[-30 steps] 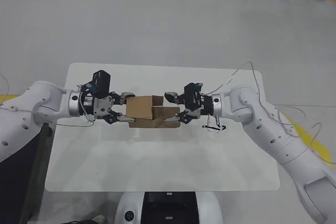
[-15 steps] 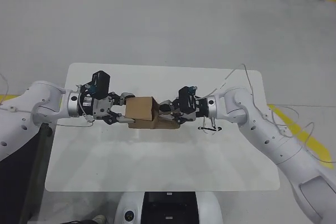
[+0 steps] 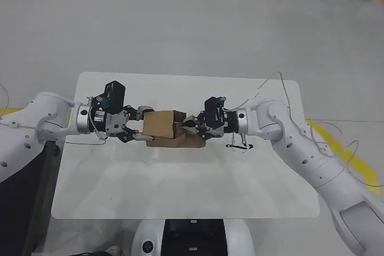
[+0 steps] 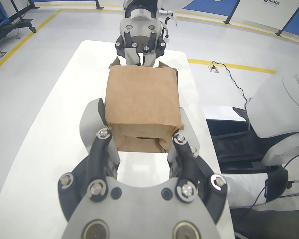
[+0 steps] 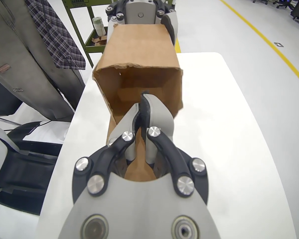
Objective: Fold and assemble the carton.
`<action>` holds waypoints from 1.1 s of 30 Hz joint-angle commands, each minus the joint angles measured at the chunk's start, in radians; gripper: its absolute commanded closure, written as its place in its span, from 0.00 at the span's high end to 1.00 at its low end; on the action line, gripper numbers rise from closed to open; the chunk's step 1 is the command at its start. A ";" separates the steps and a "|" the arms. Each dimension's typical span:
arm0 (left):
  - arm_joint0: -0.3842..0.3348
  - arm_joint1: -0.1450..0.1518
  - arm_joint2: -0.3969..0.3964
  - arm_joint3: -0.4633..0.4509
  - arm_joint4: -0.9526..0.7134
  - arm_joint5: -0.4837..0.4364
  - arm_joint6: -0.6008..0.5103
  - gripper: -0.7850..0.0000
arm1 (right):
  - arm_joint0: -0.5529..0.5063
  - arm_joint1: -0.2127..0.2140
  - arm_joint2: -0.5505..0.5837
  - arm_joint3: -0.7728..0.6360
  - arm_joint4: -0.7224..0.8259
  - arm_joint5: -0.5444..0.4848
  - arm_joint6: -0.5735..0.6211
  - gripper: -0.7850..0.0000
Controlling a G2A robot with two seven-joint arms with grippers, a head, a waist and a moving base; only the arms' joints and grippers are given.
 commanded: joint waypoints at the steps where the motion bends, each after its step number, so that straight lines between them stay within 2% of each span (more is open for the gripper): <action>1: -0.003 0.002 0.003 0.002 0.001 0.000 0.004 0.40 | -0.014 0.012 0.023 -0.006 0.024 -0.001 0.028 0.00; 5: -0.008 0.005 0.008 -0.002 0.007 0.000 0.012 0.40 | -0.061 0.037 0.072 0.009 0.156 0.011 0.099 0.00; 10: -0.014 0.011 0.011 -0.009 0.018 0.000 0.030 0.40 | -0.107 0.064 0.107 0.029 0.397 0.108 0.279 0.00; 15: -0.015 0.016 0.013 -0.012 0.033 0.000 0.052 0.40 | -0.153 0.084 0.144 0.028 0.573 0.153 0.375 0.00; 22: -0.017 0.022 0.012 -0.015 0.052 0.000 0.086 0.39 | -0.184 0.081 0.089 0.025 0.724 0.167 0.536 0.00; 26: -0.017 0.022 0.013 -0.017 0.059 0.000 0.098 0.38 | -0.170 0.059 0.042 0.030 0.755 0.167 0.535 0.00; 33: -0.016 0.016 0.030 -0.022 0.069 0.000 0.068 0.36 | -0.131 0.024 0.017 0.035 0.710 0.135 0.431 0.00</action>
